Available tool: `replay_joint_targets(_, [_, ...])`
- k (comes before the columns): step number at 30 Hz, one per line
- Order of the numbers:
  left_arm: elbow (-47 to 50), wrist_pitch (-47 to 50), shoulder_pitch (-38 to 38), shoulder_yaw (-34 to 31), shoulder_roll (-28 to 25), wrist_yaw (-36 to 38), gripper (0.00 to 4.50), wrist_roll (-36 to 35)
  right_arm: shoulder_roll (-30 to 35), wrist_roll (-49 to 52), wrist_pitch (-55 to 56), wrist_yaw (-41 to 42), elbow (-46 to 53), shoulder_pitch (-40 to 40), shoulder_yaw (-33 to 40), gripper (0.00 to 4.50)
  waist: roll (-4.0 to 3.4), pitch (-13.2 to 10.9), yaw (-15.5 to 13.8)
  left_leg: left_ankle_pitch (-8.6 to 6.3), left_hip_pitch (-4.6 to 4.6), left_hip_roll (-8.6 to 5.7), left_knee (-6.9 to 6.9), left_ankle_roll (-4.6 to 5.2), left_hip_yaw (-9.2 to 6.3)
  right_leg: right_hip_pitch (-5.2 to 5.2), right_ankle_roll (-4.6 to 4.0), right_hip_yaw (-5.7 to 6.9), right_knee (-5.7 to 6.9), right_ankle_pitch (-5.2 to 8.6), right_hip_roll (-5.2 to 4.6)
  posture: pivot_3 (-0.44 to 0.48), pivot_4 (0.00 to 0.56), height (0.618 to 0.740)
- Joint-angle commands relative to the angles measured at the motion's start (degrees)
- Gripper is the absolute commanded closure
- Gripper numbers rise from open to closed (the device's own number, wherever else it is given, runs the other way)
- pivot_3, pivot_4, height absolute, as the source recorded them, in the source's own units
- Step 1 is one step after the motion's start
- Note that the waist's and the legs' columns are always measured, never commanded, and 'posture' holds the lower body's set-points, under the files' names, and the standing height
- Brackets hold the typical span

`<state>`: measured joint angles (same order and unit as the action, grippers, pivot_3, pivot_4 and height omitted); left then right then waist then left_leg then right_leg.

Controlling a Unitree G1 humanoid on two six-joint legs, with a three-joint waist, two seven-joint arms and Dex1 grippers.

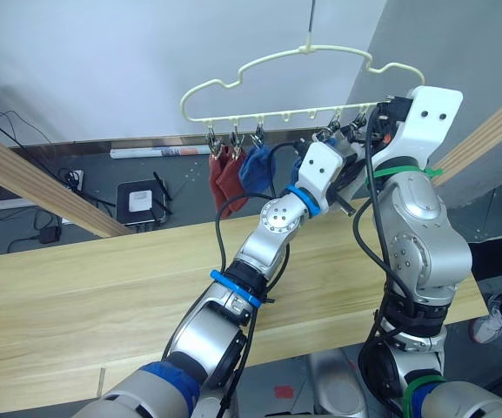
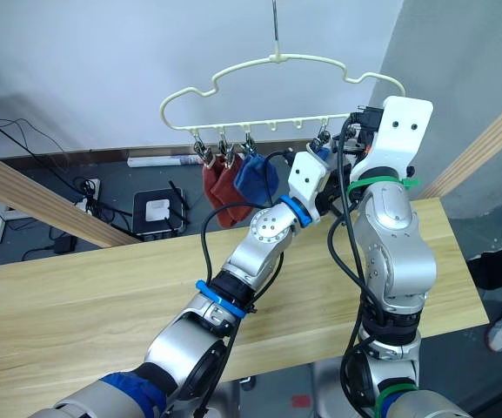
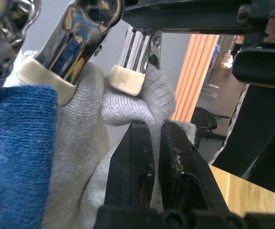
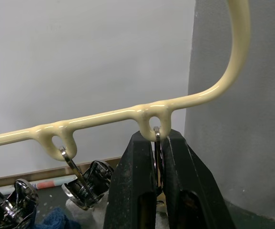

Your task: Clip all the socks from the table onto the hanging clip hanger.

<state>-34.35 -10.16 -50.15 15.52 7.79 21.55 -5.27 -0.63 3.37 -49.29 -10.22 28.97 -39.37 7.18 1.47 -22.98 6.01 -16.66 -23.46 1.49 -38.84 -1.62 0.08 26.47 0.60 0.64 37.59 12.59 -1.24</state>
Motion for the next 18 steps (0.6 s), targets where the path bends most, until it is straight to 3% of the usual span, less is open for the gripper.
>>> replay_joint_targets(1, [3.2, -0.3, -0.1, 0.4, 6.5, -0.5, 4.5, -0.8, -0.5, -0.2, 0.1, -0.8, 3.1, 0.5, 0.1, 4.5, 0.0, 0.0, 0.0, 0.0, 0.0, 0.0, 0.0, 0.0, 0.0, 0.0, 0.0, 0.0, 0.0, 0.0, 0.0, -0.245, 0.405, 0.74])
replay_joint_targets(3, [3.3, -0.2, 0.0, 0.5, 6.5, -0.4, 4.5, -0.9, -0.9, 0.0, 0.6, -0.8, 3.2, 0.6, 0.3, 4.5, 0.0, 0.0, 0.0, 0.0, 0.0, 0.0, 0.0, 0.0, 0.0, 0.0, 0.0, 0.0, 0.01, 0.0, 0.0, -0.245, 0.405, 0.74])
replay_joint_targets(6, [3.6, -0.3, 0.3, 0.8, 6.4, -0.5, 4.5, -0.8, -1.2, 0.3, 0.4, -0.7, 3.7, 0.7, 0.4, 3.59, 0.0, 0.0, 0.0, 0.0, 0.0, 0.0, 0.0, 0.0, -0.01, 0.0, 0.0, 0.0, 0.01, 0.0, 0.0, -0.246, 0.407, 0.74])
replay_joint_targets(11, [4.9, -0.8, 1.5, 1.3, 5.9, 1.6, 4.5, -1.6, -0.8, 1.1, -0.7, 0.3, 4.9, 1.0, 1.0, 1.67, 0.0, 0.0, 0.2, 0.0, 0.0, 0.0, -0.01, 0.0, -0.01, 0.01, 0.0, -0.01, 0.03, 0.0, 0.0, -0.243, 0.41, 0.74])
replay_joint_targets(12, [5.1, -0.5, 1.8, 1.4, 5.7, 1.3, 4.5, -1.3, -0.6, 1.3, -1.0, 0.7, 5.5, 1.2, 1.2, 1.67, 0.0, 0.0, 0.2, 0.0, 0.0, 0.0, -0.01, 0.0, -0.01, 0.01, -0.01, 0.0, 0.04, 0.0, 0.0, -0.243, 0.41, 0.74])
replay_joint_targets(18, [9.1, 2.6, 5.2, 3.4, 3.0, 6.3, 2.6, -2.2, 1.9, 5.6, -5.1, 5.4, 12.1, 4.1, 2.5, 1.62, 0.0, 0.0, 0.2, 0.0, 0.0, 0.0, -0.01, 0.0, -0.04, 0.0, -0.01, -0.02, 0.04, 0.0, 0.0, -0.231, 0.411, 0.74])
